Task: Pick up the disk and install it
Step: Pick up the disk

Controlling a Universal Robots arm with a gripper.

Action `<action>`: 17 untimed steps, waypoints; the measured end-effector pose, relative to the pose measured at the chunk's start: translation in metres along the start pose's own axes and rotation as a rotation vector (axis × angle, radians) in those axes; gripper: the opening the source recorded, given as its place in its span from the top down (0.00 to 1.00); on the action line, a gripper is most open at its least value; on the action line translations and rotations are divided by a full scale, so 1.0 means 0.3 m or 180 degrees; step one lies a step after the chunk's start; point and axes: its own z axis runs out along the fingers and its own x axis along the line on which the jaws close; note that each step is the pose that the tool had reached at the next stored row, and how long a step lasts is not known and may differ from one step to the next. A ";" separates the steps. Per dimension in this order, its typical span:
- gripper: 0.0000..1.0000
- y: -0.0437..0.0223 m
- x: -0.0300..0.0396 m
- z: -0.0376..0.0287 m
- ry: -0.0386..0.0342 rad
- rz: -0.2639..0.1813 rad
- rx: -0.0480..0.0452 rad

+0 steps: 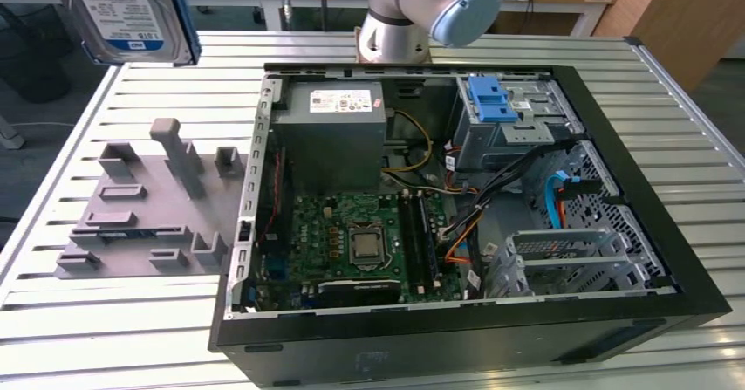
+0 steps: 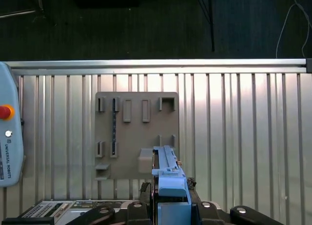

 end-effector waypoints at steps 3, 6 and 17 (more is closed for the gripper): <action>0.64 -0.001 0.039 0.001 0.0000 0.0000 0.0000; 0.64 -0.010 0.060 0.000 0.0000 0.0000 0.0000; 0.64 -0.127 0.077 -0.002 0.0001 0.0000 -0.0021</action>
